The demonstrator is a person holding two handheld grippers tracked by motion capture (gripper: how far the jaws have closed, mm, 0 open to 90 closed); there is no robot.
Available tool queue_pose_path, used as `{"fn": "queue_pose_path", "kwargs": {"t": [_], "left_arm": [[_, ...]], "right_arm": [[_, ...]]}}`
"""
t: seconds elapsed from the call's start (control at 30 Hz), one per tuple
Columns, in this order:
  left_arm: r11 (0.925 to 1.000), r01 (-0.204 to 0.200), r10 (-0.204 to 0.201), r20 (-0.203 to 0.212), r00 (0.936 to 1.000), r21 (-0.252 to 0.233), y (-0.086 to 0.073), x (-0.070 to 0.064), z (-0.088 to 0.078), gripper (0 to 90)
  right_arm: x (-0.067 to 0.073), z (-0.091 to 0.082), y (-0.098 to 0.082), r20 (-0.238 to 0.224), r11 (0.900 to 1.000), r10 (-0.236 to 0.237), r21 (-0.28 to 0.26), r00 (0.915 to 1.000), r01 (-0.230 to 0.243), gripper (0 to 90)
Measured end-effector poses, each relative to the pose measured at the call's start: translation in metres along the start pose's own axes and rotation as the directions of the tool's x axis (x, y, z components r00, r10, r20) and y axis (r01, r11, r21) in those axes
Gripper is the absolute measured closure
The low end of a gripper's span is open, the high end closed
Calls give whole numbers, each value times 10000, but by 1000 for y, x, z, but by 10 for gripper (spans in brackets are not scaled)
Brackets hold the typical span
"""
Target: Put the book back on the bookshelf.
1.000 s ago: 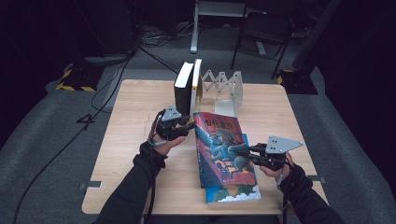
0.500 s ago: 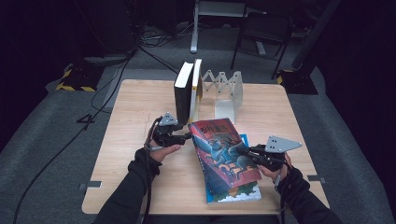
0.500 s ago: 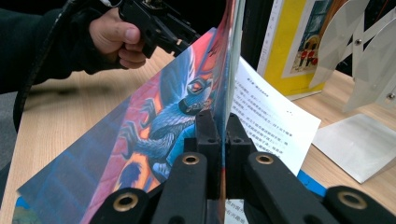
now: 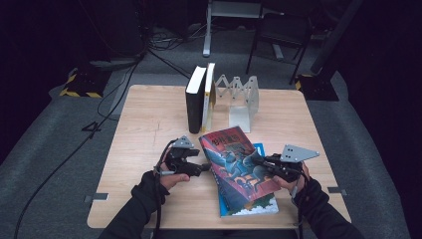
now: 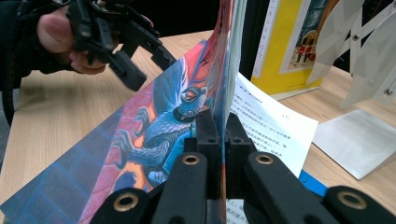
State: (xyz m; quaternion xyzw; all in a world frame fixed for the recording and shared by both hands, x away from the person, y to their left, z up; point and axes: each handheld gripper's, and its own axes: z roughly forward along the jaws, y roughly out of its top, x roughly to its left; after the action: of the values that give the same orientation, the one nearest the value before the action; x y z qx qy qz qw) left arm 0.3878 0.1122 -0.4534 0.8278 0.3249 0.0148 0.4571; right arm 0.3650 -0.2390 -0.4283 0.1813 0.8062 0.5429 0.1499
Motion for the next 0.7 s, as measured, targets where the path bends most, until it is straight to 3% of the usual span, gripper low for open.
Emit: {"fn": "queue_pose_path", "kwargs": {"t": [0.07, 0.13, 0.3, 0.4, 0.47, 0.57, 0.63, 0.7], "left_arm": [[9999, -62, 60, 118, 9999, 108, 2, -3, 5, 198], [9998, 216, -217, 314, 9993, 19, 3, -3, 8, 165], [9967, 804, -805, 108, 9967, 90, 6, -6, 18, 155], [9955, 923, -930, 327, 9951, 233, 8, -7, 29, 157], [9946, 1019, -1024, 258, 9944, 213, 11, -7, 32, 141], [9954, 910, -902, 256, 9956, -293, 14, -7, 28, 185], [9949, 756, -762, -60, 9971, -661, 19, -9, 21, 231], [9943, 347, -393, -445, 9982, -1004, 25, -12, 13, 271]], "right_arm": [[0, 0, 0, 13, 10000, -18, -29, 10000, 18, 884], [0, 0, 0, 8, 10000, -52, -41, 10000, 52, 884], [1, -1, 0, 24, 9998, -179, -64, 9998, 179, 884], [3, 0, 1, -23, 9994, -328, -60, 9995, 328, 883], [3, 1, 2, -64, 9991, -404, -99, 9992, 403, 883], [2, -3, 4, -158, 9988, -438, -224, 9989, 434, 882], [2, -6, 7, -116, 9981, -484, -381, 9988, 480, 881], [3, -8, 9, -105, 9977, -513, -441, 9986, 508, 879]]}}
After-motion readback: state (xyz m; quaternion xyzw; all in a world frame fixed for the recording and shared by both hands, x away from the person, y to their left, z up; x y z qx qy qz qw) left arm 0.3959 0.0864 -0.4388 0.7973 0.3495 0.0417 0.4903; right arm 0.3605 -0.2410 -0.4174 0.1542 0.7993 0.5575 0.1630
